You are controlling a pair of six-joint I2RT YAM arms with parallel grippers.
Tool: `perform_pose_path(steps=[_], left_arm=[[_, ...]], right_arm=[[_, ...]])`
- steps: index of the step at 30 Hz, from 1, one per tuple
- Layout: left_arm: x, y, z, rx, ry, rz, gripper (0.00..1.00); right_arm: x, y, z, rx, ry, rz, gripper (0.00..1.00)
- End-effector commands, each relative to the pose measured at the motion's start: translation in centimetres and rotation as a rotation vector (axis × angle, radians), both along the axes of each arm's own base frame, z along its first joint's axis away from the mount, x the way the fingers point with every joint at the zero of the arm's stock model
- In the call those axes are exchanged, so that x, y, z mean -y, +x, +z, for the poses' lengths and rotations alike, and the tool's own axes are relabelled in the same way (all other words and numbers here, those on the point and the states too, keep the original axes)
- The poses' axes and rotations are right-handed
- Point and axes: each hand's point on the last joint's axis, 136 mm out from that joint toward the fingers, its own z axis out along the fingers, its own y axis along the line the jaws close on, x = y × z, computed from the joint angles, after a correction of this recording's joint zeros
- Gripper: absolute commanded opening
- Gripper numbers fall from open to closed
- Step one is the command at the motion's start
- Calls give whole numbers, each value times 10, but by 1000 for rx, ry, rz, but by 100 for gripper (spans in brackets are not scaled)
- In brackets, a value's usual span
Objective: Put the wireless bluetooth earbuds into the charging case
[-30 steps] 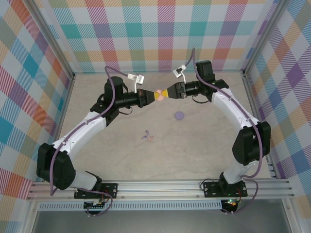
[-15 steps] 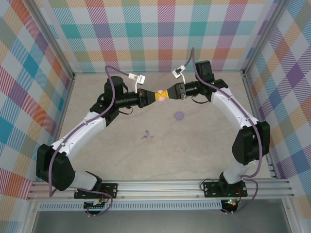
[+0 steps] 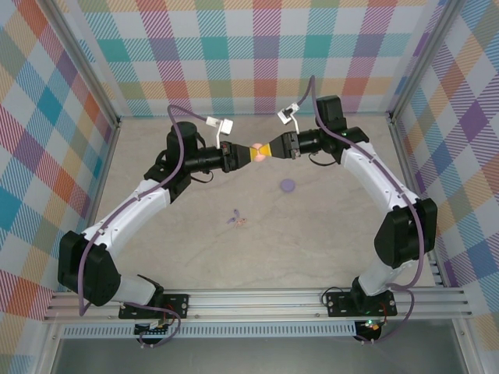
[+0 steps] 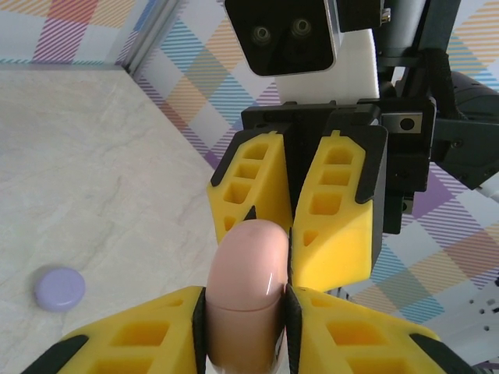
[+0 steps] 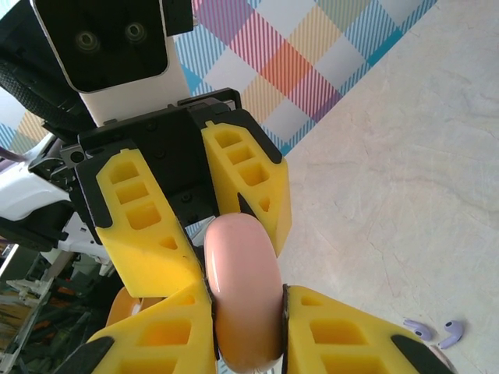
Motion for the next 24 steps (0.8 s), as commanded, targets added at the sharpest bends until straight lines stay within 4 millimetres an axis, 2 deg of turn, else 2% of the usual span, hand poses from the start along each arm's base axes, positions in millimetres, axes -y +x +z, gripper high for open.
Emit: perform_pose_path(steps=[1,14,18,22,24], left_arm=[[10,-12,18,18,-51,-88,32],[15,-17,14,-18,-59,-144,39],[16,-16,15,-16,-61,-148,36],[17,-15,15,-19,-64,-150,24],[17,-15,16,-18,-65,-147,21]], right_arm=[[-2,-9,29,87,49,24,11],[-2,-9,29,83,45,25,9],[-2,-11,28,77,46,39,9],[-4,-18,26,71,42,68,10],[-5,-21,23,67,36,82,10]])
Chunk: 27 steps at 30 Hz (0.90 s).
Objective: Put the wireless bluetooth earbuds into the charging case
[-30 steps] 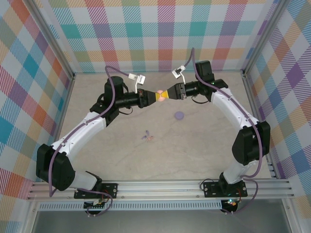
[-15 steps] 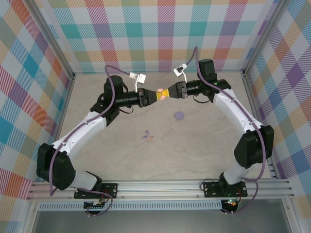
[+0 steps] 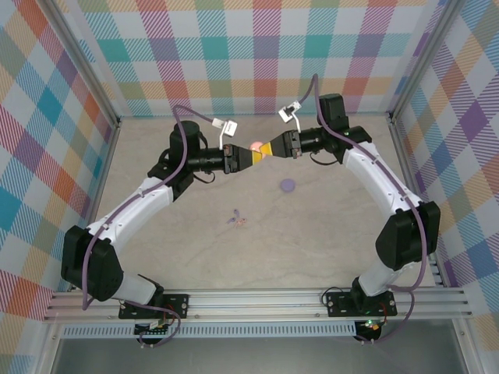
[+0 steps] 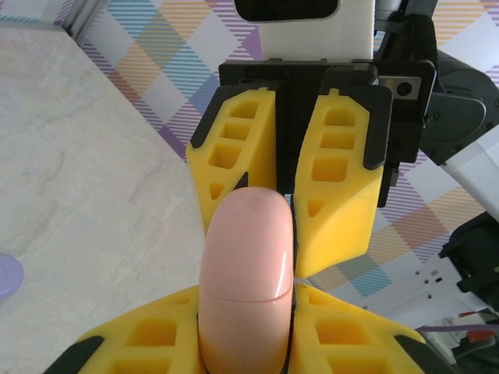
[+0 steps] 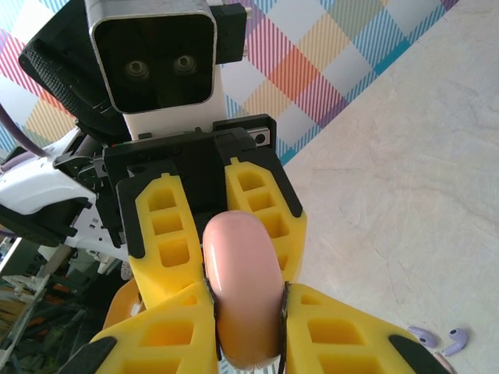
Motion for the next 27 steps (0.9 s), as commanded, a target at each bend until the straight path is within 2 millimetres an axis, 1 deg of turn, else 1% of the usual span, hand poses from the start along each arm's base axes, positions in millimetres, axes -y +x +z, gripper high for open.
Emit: perform_pose_path(steps=[1,3,6,9,12,17,22,25,27], left_arm=[[6,-1,17,49,-27,-20,21],[5,0,17,50,-26,-13,24],[5,0,18,49,-25,-8,34],[4,1,18,52,-23,2,36],[3,1,20,58,-23,8,36],[2,2,21,63,-22,20,31],[3,2,23,65,-23,16,31],[3,2,22,67,-20,11,26],[2,3,20,65,-8,19,22]], right_arm=[[-7,-16,10,33,20,72,10],[-8,-18,7,30,14,79,10],[-8,-19,4,25,5,83,10],[-8,-21,4,26,2,85,10],[-7,-23,4,29,0,91,10],[-6,-30,4,23,3,116,10],[-7,-37,-3,10,-17,134,10],[-8,-40,-6,-9,-31,137,11],[-7,-40,-7,25,-37,139,13]])
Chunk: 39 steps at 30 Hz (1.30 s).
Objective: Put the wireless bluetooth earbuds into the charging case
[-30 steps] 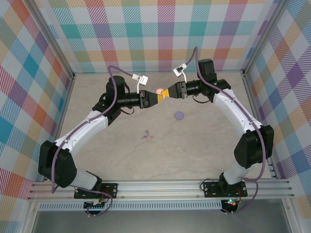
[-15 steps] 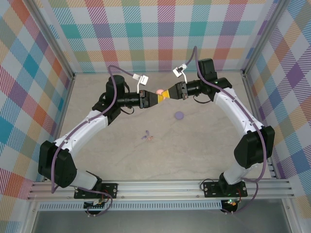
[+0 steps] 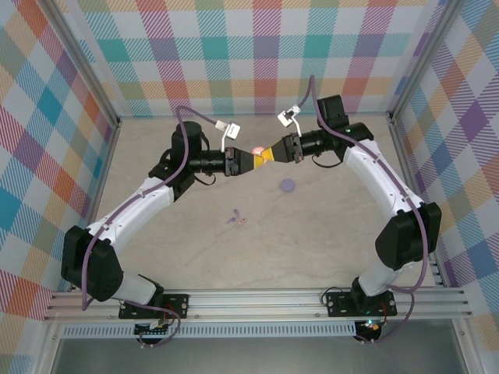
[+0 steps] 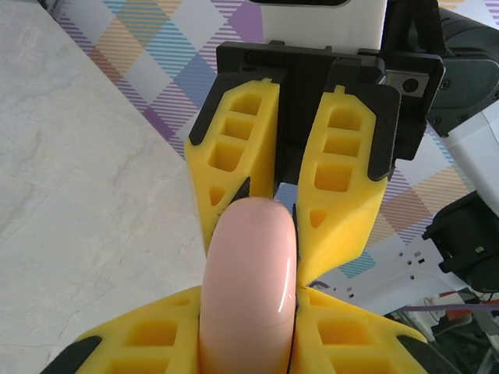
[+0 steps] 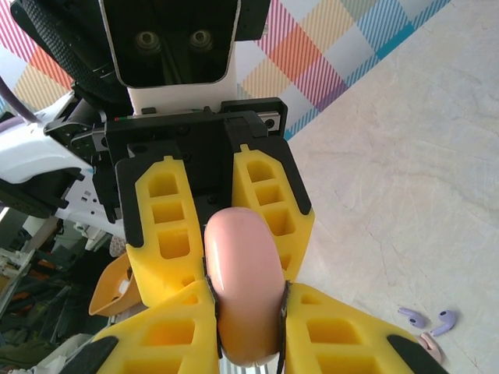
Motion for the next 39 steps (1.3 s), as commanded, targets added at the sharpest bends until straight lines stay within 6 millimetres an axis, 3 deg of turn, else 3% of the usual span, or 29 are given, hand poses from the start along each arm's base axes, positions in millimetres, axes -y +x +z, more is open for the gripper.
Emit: perform_pose_path(steps=[1,10,14,18,30,39], left_arm=[[-1,13,23,88,-10,73,20],[-7,27,14,220,37,159,15],[-11,18,18,388,46,154,14],[-14,10,20,512,61,142,14],[-8,-15,40,671,-19,42,16],[4,-31,40,682,-26,-33,16]], right_arm=[[-10,-25,-1,-20,4,90,14],[-5,-13,4,41,-76,-34,36],[4,-7,10,111,-119,-125,42],[10,-15,22,156,-117,-145,47],[17,-19,26,182,-167,-191,50],[10,-20,28,194,-176,-176,53]])
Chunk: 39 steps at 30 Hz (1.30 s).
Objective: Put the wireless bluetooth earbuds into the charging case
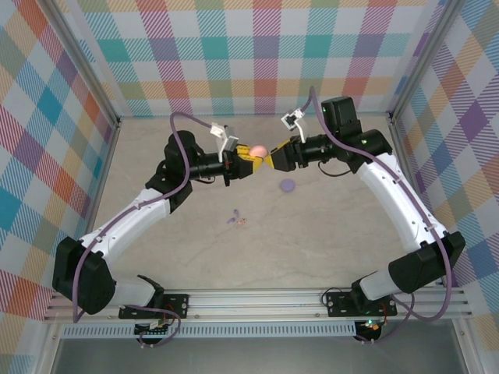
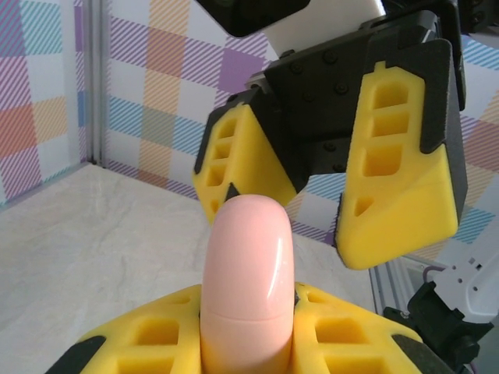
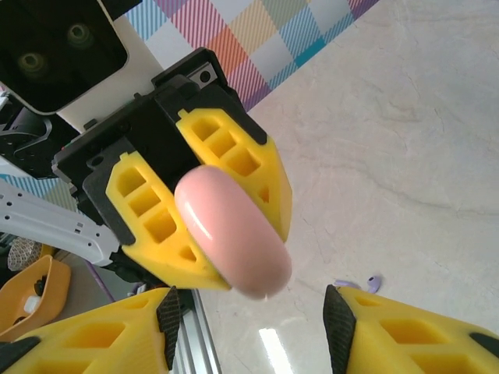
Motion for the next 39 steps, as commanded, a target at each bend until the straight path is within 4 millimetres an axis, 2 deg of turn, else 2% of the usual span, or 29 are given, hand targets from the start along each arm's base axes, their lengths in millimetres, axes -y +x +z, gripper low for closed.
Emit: perform_pose_path(steps=[1,17,22,25,27,30,34,36,39], left_arm=[[5,-18,16,81,-18,-60,16],[8,-29,12,87,10,-100,16],[7,-24,10,74,18,-65,16],[4,-20,7,65,32,-34,16],[3,-21,9,75,28,-29,16],[-1,-25,13,87,21,-26,16],[-6,-31,21,91,16,-27,17],[-8,-36,26,94,9,-32,17],[-12,-42,35,91,2,-32,17]], right_arm=[[-3,3,6,29,-6,-1,53],[11,36,12,87,-65,-206,53],[14,31,23,116,-40,-220,54],[25,32,30,135,-33,-306,55],[39,38,28,139,-59,-404,56],[68,51,11,94,-132,-575,57],[97,61,-36,-31,-261,-688,57],[99,60,-61,-95,-308,-684,57],[87,55,-95,-193,-319,-614,57]])
